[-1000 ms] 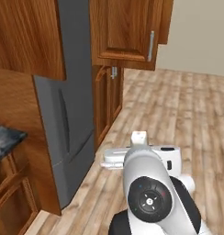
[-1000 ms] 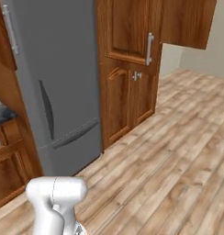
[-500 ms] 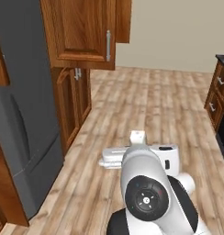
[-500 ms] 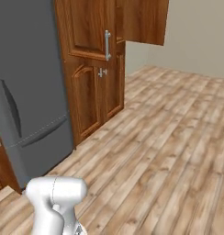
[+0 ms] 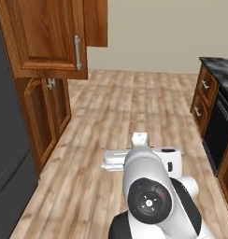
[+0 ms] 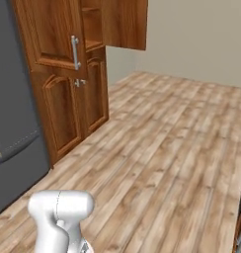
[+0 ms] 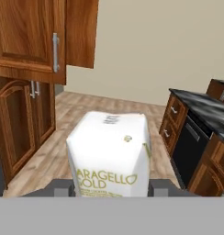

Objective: Sort all alcoholic drinks to one cabinet, and non-alcoholic drinks to the other.

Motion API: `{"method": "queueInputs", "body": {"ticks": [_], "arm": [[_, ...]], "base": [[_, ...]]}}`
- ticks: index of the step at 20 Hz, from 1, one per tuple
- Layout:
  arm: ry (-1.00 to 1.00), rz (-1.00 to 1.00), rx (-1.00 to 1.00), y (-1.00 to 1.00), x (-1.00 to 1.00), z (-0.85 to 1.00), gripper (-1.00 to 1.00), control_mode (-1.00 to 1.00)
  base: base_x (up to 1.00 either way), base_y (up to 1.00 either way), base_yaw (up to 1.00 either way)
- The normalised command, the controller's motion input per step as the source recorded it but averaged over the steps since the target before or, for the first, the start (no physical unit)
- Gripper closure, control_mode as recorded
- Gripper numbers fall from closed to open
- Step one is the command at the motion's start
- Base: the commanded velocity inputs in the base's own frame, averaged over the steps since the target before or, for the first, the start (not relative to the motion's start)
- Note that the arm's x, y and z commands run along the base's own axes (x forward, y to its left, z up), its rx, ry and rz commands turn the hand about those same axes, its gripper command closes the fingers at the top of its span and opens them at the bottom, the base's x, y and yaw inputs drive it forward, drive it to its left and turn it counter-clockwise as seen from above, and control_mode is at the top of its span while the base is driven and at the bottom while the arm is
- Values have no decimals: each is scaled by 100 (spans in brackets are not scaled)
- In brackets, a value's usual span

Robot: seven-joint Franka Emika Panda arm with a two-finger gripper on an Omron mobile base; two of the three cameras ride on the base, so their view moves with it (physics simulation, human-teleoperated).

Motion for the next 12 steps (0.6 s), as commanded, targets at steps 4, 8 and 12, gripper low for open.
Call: {"method": "queueInputs", "body": {"ticks": [4, 8, 12], "arm": [[0, 0, 0, 0, 0, 0, 100, 100], [0, 0, 0, 0, 0, 0, 100, 100], [0, 0, 0, 0, 0, 0, 100, 100]], "base": [[54, -61, -18], [55, -55, -17], [54, -55, -16]]}}
